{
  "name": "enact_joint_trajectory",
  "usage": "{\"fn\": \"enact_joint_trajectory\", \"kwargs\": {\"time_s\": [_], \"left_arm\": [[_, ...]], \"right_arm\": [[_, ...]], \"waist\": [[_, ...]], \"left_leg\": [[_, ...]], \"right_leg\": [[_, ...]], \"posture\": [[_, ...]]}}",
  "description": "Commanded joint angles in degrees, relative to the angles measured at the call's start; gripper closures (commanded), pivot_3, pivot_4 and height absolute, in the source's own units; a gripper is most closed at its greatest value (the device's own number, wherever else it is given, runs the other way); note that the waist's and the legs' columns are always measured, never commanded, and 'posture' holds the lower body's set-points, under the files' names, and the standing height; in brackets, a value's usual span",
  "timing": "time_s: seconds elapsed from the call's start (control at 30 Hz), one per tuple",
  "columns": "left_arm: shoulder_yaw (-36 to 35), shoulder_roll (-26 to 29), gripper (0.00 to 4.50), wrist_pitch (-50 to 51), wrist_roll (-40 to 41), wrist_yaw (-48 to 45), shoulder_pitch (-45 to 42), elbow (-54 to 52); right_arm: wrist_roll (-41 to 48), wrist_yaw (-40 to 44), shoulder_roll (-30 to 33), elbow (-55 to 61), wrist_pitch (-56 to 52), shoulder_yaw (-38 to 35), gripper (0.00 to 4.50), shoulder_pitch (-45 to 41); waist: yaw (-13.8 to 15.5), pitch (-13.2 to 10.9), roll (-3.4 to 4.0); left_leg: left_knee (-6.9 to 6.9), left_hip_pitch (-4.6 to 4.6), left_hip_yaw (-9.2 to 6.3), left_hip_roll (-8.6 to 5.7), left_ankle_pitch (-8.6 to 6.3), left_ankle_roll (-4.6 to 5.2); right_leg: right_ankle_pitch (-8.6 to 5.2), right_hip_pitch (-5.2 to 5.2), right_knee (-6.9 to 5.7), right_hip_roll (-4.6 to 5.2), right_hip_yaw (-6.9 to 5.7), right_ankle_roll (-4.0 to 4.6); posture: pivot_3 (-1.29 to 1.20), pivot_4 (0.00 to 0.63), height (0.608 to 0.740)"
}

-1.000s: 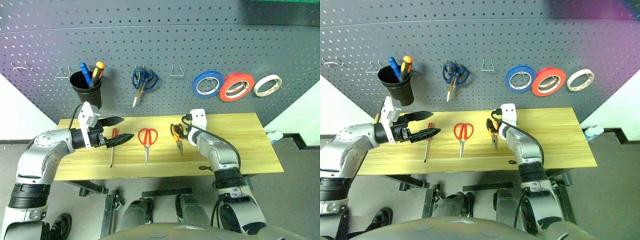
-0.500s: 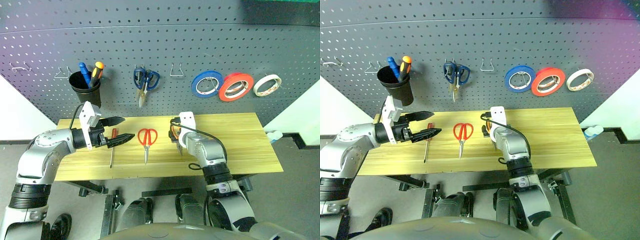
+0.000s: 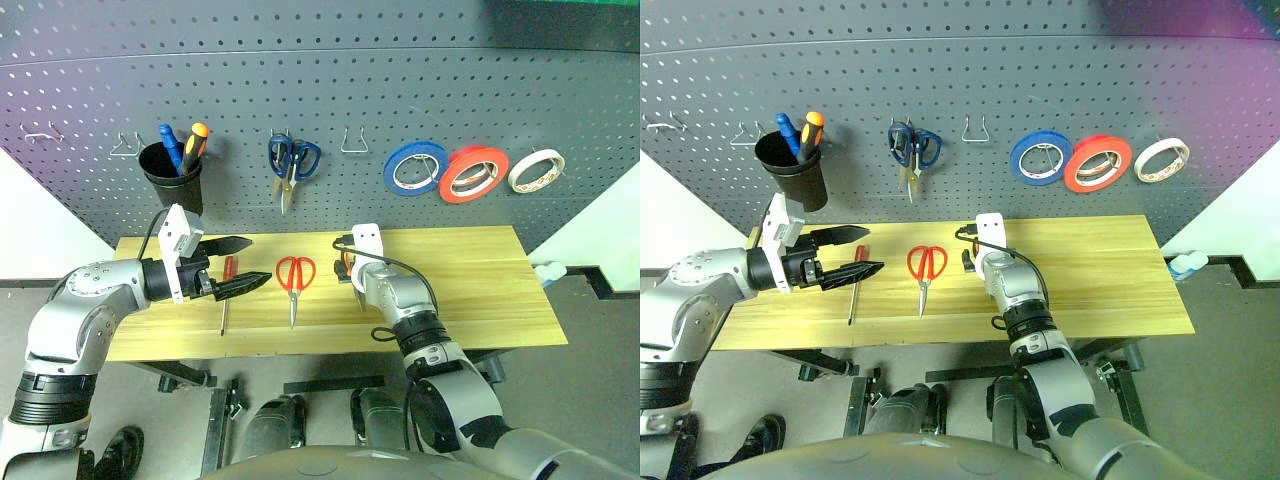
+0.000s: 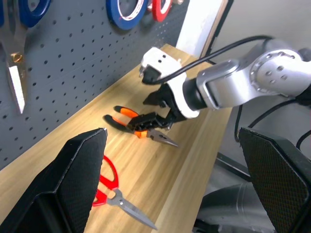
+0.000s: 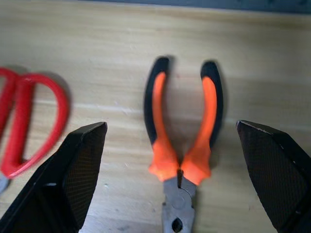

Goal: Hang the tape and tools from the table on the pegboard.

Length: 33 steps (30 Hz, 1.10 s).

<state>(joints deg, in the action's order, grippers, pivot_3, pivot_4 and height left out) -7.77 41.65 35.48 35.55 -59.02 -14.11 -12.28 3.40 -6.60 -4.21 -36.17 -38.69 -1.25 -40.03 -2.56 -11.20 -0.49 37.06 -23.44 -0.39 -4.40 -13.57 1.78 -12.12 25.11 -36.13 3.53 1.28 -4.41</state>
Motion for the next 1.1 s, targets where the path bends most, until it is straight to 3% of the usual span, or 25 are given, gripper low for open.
{"fn": "enact_joint_trajectory", "kwargs": {"time_s": [0.03,0.7,1.1], "left_arm": [[-2.1,1.0,0.0,-0.1,1.0,0.4,-0.4,-1.8],[-2.5,1.1,0.0,0.2,1.9,1.6,1.0,-3.6],[-2.6,1.3,0.0,0.0,2.3,1.9,1.3,-4.1]], "right_arm": [[-0.4,-0.5,0.0,-1.2,2.2,-0.7,0.04,-2.9],[-2.0,0.1,0.2,-12.1,8.1,-0.7,0.04,-5.9],[-3.7,0.5,0.8,-15.2,6.4,0.4,0.04,-6.8]], "waist": [[0.0,0.0,0.01],[0.0,-0.4,0.02],[0.0,-0.5,0.02]], "left_leg": [[0.0,0.0,0.0,0.0,0.0,0.0],[-0.11,0.0,-0.04,0.02,0.0,0.01],[-0.16,-0.02,-0.05,0.03,-0.01,0.02]], "right_leg": [[0.0,0.01,0.0,0.0,0.0,0.0],[-0.05,0.03,0.06,0.0,-0.02,0.08],[-0.07,0.03,0.13,0.0,-0.02,0.1]], "posture": [[0.02,0.193,0.74],[0.04,0.208,0.74],[0.04,0.208,0.74]]}}
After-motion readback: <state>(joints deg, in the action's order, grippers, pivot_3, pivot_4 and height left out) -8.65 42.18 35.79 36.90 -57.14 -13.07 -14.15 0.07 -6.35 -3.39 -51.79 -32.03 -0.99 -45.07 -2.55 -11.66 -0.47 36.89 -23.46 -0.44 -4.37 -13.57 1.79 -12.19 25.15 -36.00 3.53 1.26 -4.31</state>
